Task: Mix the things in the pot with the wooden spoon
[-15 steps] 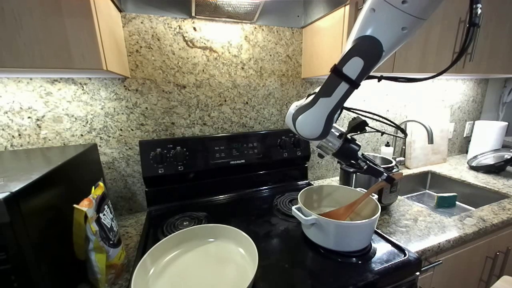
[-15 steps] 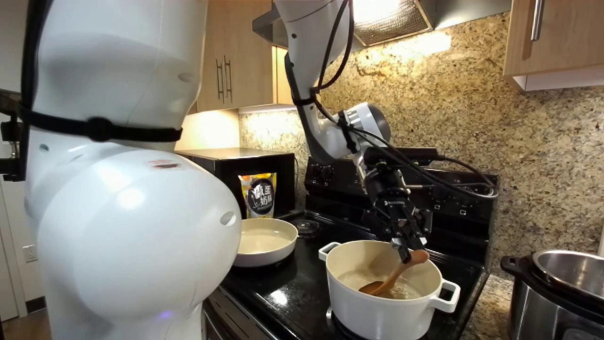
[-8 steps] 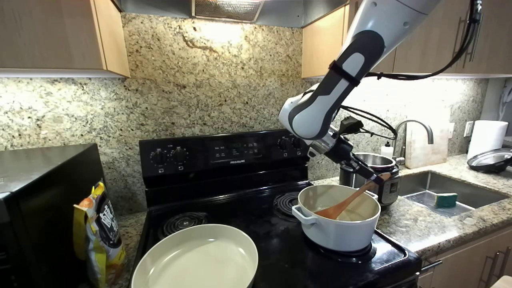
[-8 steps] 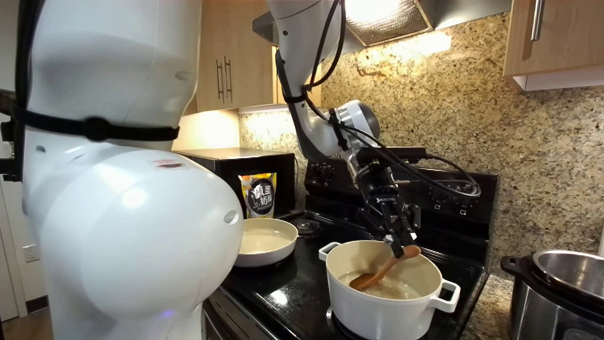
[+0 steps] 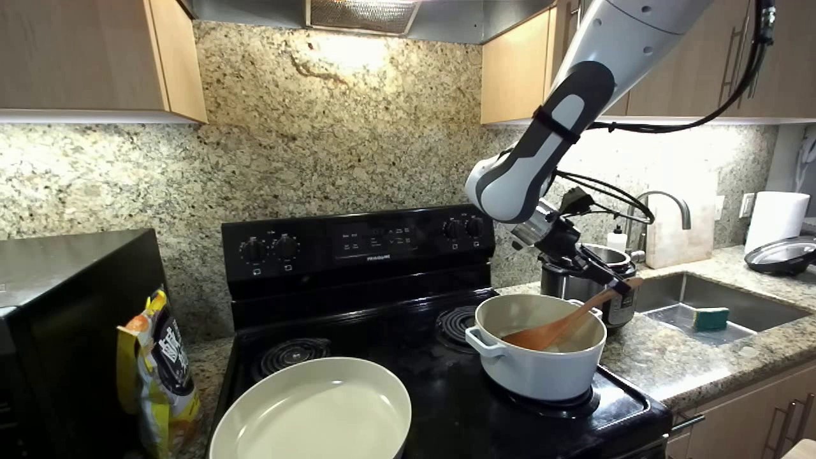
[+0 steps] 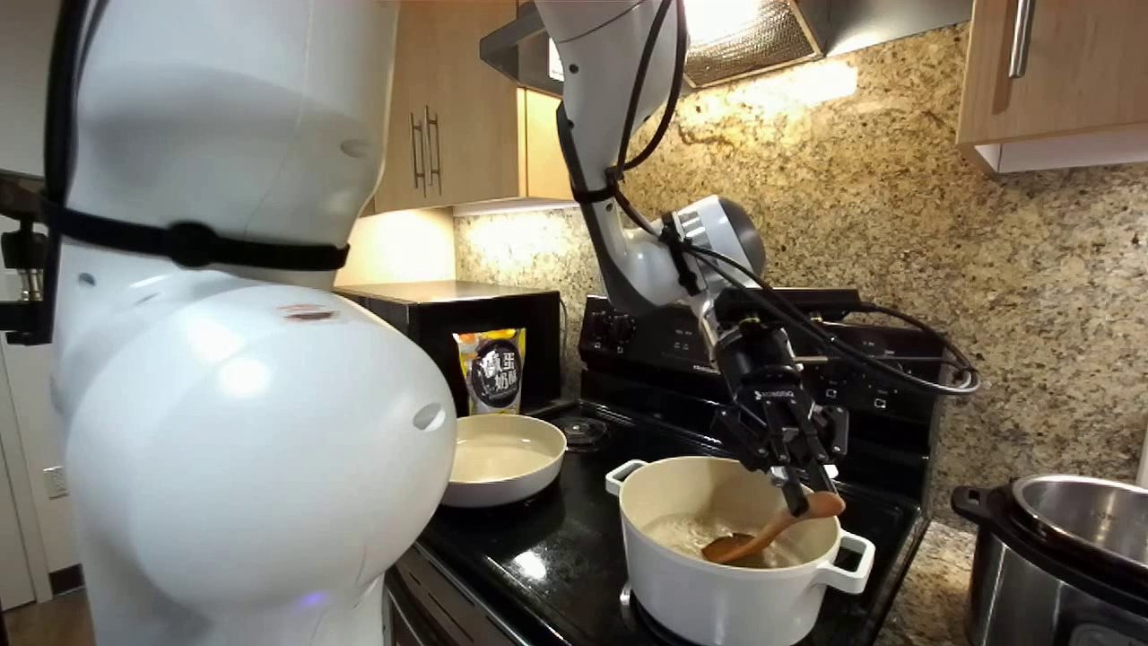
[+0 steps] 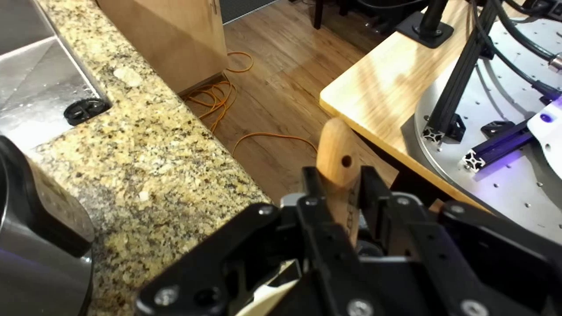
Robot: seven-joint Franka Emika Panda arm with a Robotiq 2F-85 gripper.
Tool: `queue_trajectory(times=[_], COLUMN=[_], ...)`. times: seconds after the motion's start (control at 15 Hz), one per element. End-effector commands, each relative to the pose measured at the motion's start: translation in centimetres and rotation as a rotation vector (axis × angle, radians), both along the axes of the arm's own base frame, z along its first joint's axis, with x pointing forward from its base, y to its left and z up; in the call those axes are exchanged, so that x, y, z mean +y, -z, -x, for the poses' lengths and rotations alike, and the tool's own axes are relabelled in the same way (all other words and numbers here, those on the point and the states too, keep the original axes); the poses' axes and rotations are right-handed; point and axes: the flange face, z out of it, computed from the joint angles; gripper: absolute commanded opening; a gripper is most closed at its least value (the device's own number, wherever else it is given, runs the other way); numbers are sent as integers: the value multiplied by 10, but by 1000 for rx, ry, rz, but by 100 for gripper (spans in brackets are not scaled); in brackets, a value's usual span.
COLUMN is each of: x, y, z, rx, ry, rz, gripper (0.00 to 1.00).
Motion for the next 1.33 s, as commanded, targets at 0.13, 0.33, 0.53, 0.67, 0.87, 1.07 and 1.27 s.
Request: queue_trajectory(times=[0.13,0.33,0.53,0.67,0.87,1.07,1.27], x=[-24,-16,-2,9,22,27,24], y=[-3,2,1,-1,-6,-7,-5], z=[20,30,38,37,27,12,1], rx=[32,63,53,43,-3,-59,-81], ry=[65,-7,-93,-140,-160,-123,-60], rz=[31,13,18,24,-7,-54,-63], gripper=[7,7,7,7,7,7,7])
